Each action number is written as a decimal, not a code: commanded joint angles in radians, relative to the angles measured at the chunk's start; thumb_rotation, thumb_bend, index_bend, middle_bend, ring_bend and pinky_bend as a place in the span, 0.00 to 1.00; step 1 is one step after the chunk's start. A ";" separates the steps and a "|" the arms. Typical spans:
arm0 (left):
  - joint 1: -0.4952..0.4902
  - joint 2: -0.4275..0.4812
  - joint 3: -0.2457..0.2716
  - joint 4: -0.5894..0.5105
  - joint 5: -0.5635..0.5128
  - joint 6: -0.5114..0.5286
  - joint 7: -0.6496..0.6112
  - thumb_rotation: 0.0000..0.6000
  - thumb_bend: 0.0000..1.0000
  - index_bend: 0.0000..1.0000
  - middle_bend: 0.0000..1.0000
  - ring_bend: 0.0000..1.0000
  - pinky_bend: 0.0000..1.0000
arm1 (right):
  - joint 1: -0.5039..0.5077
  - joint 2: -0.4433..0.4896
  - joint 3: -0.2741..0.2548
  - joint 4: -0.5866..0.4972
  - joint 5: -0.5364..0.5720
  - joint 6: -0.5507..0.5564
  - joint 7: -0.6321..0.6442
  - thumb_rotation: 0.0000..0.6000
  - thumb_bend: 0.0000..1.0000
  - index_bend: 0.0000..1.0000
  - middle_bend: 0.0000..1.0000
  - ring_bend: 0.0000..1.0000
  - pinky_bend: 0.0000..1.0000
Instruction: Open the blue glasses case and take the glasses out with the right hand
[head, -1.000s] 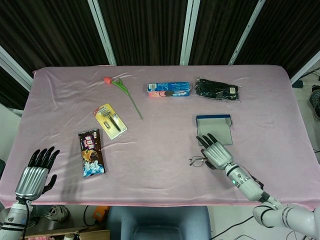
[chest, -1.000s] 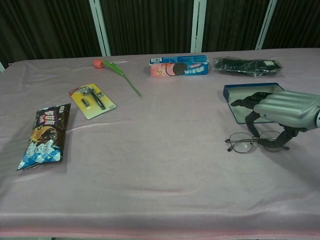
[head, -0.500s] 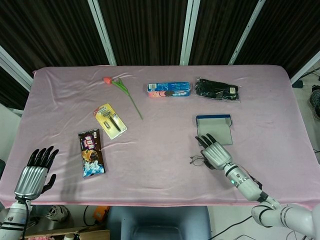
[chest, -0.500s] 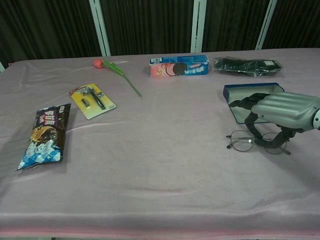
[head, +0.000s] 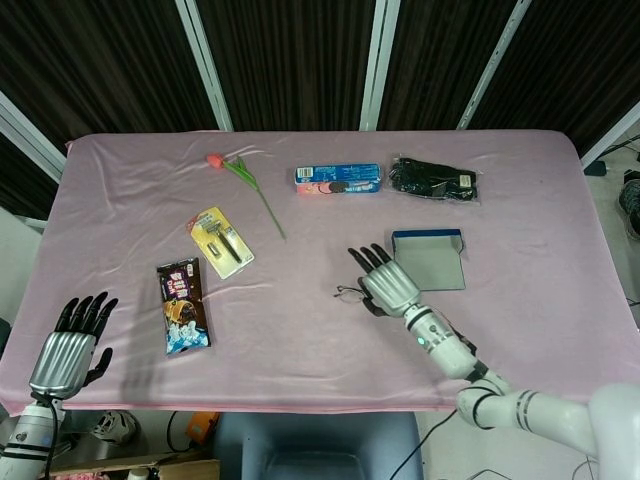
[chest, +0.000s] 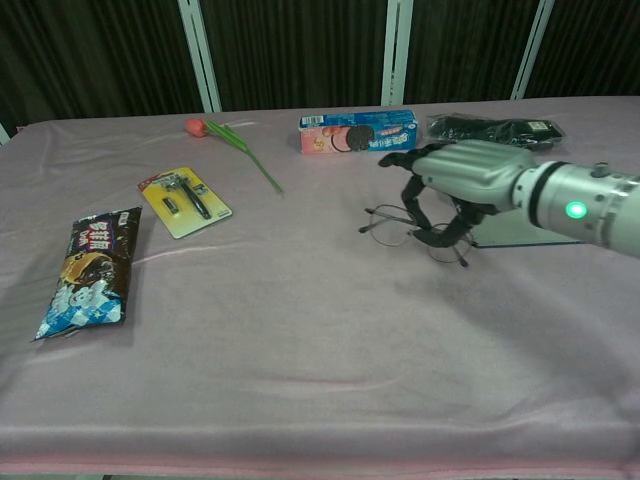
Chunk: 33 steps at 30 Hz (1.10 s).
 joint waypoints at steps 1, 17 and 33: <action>-0.001 0.001 -0.001 0.001 0.000 -0.001 -0.002 1.00 0.41 0.00 0.00 0.00 0.00 | 0.095 -0.104 0.081 0.042 0.135 -0.052 -0.116 1.00 0.57 0.74 0.01 0.00 0.00; 0.001 0.007 0.000 0.009 0.012 0.009 -0.037 1.00 0.41 0.00 0.00 0.00 0.00 | 0.291 -0.321 0.115 0.145 0.486 -0.016 -0.427 1.00 0.56 0.26 0.00 0.00 0.00; 0.016 0.020 0.005 -0.004 0.031 0.040 -0.041 1.00 0.41 0.00 0.00 0.00 0.00 | -0.046 0.223 -0.150 -0.498 0.182 0.383 -0.322 1.00 0.46 0.15 0.00 0.00 0.00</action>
